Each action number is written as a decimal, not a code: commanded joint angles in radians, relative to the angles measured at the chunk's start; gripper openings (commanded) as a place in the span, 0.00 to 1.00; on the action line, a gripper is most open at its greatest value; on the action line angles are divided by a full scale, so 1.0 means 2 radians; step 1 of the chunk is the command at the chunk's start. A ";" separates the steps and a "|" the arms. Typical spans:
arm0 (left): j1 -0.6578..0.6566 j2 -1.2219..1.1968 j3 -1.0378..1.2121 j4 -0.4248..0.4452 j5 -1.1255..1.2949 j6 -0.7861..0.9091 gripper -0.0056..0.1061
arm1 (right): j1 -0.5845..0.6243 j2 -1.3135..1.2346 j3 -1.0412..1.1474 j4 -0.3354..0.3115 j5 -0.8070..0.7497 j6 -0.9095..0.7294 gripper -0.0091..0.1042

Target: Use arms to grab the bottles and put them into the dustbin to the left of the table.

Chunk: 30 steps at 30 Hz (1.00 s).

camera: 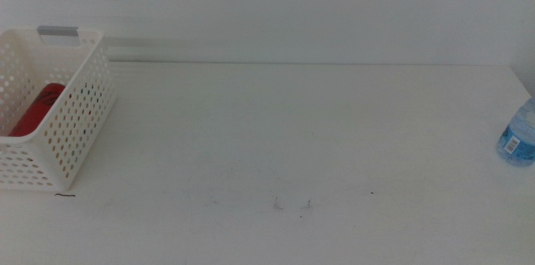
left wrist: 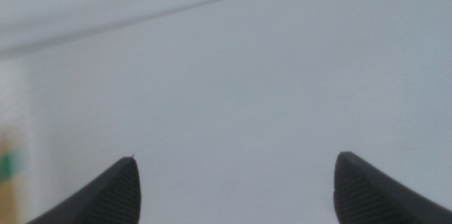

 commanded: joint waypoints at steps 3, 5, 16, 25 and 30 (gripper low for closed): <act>-0.085 -0.060 -0.001 0.003 -0.003 -0.018 0.89 | -0.003 -0.002 0.002 -0.005 -0.004 -0.004 0.84; -0.114 -0.085 -0.001 0.010 -0.002 -0.018 0.89 | -0.003 -0.002 0.002 -0.005 -0.004 -0.004 0.84; -0.299 -0.310 0.156 0.173 -0.081 -0.139 0.89 | -0.003 -0.002 0.002 -0.005 -0.004 -0.004 0.84; -0.325 -0.454 0.338 0.173 -0.178 -0.164 0.89 | -0.003 -0.002 0.002 -0.005 -0.004 -0.004 0.84; -0.325 -0.454 0.338 0.173 -0.176 -0.163 0.89 | -0.003 -0.002 0.002 -0.005 -0.004 -0.004 0.84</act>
